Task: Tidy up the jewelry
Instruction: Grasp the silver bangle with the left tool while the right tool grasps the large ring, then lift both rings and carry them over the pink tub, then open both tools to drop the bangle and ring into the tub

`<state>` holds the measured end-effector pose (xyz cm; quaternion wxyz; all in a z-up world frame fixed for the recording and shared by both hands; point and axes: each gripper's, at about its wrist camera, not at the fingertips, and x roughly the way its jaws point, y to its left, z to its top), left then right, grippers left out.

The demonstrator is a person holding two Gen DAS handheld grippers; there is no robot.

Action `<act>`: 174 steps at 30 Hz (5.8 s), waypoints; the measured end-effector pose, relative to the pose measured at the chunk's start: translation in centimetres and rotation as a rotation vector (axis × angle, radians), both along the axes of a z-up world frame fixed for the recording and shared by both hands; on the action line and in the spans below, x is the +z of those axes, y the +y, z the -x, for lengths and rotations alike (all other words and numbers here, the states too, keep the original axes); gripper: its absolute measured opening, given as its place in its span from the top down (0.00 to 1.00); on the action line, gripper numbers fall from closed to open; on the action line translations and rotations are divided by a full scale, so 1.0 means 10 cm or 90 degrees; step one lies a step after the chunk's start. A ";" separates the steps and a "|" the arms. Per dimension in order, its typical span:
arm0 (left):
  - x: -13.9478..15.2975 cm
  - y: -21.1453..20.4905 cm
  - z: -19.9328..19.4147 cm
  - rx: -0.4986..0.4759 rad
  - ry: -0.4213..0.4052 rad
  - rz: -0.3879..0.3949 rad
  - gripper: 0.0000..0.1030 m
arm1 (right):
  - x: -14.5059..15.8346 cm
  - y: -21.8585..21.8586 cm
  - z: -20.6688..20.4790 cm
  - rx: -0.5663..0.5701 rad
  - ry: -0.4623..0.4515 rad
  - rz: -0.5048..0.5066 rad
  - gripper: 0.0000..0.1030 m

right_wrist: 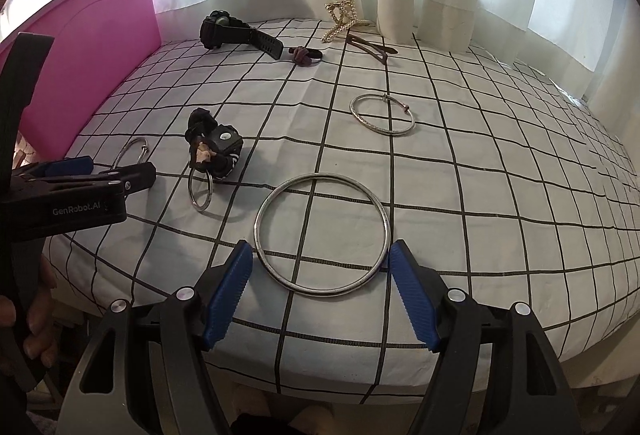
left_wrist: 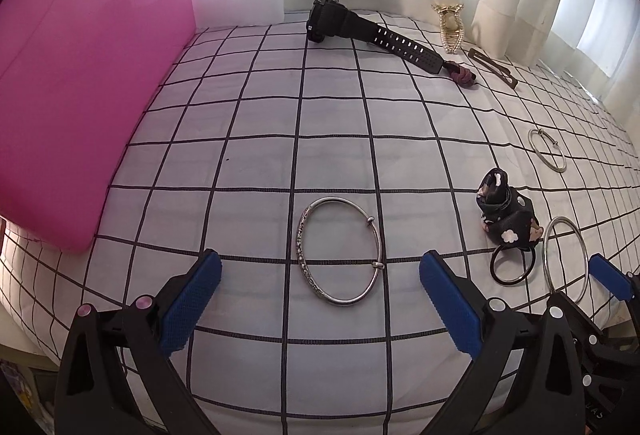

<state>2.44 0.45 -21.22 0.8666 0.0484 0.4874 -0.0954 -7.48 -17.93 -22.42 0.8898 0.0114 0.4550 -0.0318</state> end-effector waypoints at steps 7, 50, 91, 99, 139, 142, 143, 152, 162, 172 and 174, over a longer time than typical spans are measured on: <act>-0.02 -0.03 -0.06 0.003 -0.016 0.005 0.05 | -0.02 -0.01 -0.05 -0.007 -0.014 0.009 0.25; 0.23 -0.05 0.21 -0.034 -0.076 0.032 0.61 | 0.04 0.02 0.04 0.015 -0.071 0.003 0.32; 1.68 -0.02 0.47 0.046 -0.151 0.045 0.61 | 1.46 -0.09 -0.08 0.094 -0.155 0.013 0.33; 2.21 0.20 0.55 0.093 -0.185 0.057 0.61 | 1.95 0.12 -0.19 0.171 -0.202 0.032 0.33; 1.99 2.42 -0.70 0.306 -0.105 0.039 0.61 | 2.16 2.79 -2.48 0.446 -0.108 -0.057 0.33; 1.91 2.45 -0.75 0.313 -0.092 0.034 0.61 | 2.05 2.87 -2.57 0.450 -0.082 -0.047 0.33; 1.88 2.46 -0.77 0.315 -0.086 0.033 0.61 | 2.03 2.89 -2.59 0.450 -0.077 -0.045 0.33; 1.89 2.55 -0.82 0.330 -0.093 0.021 0.27 | 1.94 3.07 -2.76 0.452 -0.040 -0.027 0.32; 1.84 2.66 -0.84 0.351 -0.070 0.032 0.23 | 1.99 3.01 -2.79 0.427 -0.048 -0.032 0.32; 1.88 2.66 -0.82 0.352 -0.073 0.032 0.19 | 2.01 3.00 -2.77 0.421 -0.052 -0.030 0.32; 1.88 2.67 -0.81 0.352 -0.074 0.033 0.19 | 2.02 2.99 -2.77 0.418 -0.053 -0.031 0.32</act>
